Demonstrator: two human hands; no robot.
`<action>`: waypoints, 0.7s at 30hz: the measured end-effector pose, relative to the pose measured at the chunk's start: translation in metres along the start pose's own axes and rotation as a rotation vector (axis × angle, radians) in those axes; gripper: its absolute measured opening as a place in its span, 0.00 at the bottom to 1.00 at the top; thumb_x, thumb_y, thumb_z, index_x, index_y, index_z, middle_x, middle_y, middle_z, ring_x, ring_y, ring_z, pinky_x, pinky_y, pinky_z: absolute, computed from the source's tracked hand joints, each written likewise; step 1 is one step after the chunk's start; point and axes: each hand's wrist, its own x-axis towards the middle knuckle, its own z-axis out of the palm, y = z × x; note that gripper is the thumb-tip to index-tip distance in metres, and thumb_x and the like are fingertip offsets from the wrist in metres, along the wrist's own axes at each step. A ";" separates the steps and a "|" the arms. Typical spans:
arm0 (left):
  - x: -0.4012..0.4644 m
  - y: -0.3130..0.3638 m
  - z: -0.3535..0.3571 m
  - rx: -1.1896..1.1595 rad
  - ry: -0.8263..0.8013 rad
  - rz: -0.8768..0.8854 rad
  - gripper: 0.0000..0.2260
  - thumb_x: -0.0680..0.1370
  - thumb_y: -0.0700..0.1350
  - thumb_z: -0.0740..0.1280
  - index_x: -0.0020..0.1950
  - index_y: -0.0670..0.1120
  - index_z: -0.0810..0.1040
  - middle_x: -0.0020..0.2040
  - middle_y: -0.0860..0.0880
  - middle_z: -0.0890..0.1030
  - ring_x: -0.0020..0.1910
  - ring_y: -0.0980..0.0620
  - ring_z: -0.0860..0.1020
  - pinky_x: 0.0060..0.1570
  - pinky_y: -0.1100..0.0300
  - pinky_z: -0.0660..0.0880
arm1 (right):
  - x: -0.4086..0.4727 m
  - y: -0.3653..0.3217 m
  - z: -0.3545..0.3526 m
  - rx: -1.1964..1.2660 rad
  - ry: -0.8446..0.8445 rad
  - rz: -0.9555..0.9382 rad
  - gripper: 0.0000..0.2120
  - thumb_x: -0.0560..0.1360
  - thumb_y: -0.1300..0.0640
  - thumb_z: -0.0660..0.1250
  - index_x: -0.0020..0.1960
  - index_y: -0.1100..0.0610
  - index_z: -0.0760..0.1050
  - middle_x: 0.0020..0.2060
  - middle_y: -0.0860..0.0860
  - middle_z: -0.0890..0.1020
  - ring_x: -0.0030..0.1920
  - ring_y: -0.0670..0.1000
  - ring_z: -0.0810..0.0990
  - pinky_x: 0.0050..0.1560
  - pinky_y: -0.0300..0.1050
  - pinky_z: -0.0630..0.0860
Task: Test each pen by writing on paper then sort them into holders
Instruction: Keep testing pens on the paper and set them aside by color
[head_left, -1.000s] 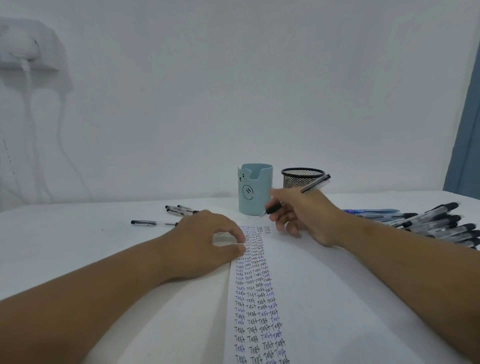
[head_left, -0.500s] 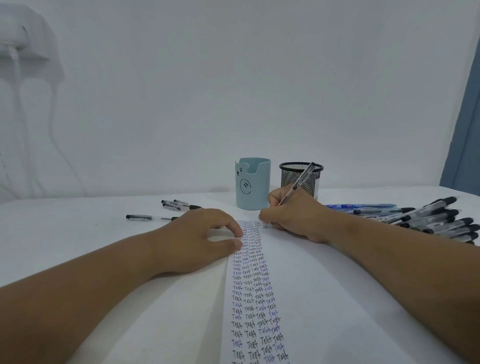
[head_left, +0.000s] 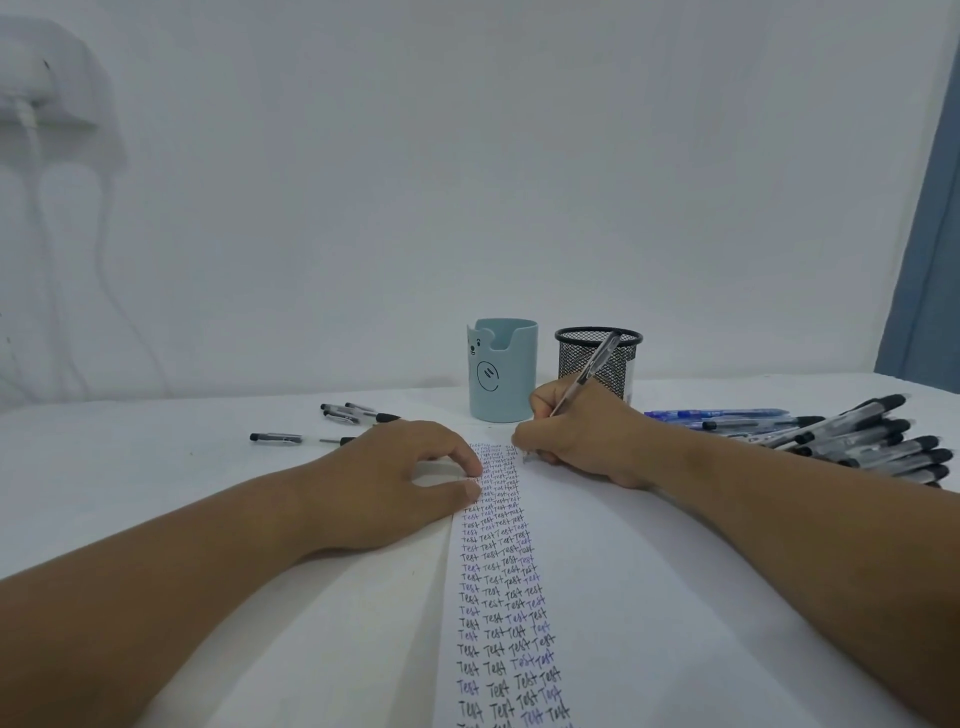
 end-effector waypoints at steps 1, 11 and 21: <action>0.000 0.000 0.000 0.003 0.000 -0.002 0.09 0.77 0.59 0.70 0.55 0.61 0.81 0.57 0.65 0.80 0.62 0.65 0.74 0.69 0.54 0.69 | 0.000 0.000 0.000 -0.008 -0.002 -0.009 0.20 0.69 0.65 0.72 0.27 0.54 0.65 0.23 0.53 0.75 0.25 0.48 0.71 0.27 0.35 0.65; -0.002 0.002 0.000 0.009 -0.003 -0.009 0.09 0.77 0.59 0.69 0.55 0.61 0.81 0.57 0.67 0.79 0.62 0.67 0.73 0.69 0.56 0.69 | 0.004 0.006 0.000 -0.018 0.024 -0.030 0.21 0.68 0.65 0.71 0.25 0.52 0.63 0.23 0.52 0.69 0.30 0.51 0.70 0.33 0.41 0.64; -0.003 0.002 -0.001 0.002 -0.008 -0.019 0.09 0.77 0.60 0.69 0.56 0.61 0.80 0.58 0.67 0.79 0.63 0.68 0.72 0.70 0.57 0.68 | 0.004 0.007 -0.001 -0.069 0.024 -0.059 0.21 0.67 0.64 0.71 0.25 0.53 0.62 0.24 0.50 0.64 0.30 0.50 0.64 0.32 0.42 0.60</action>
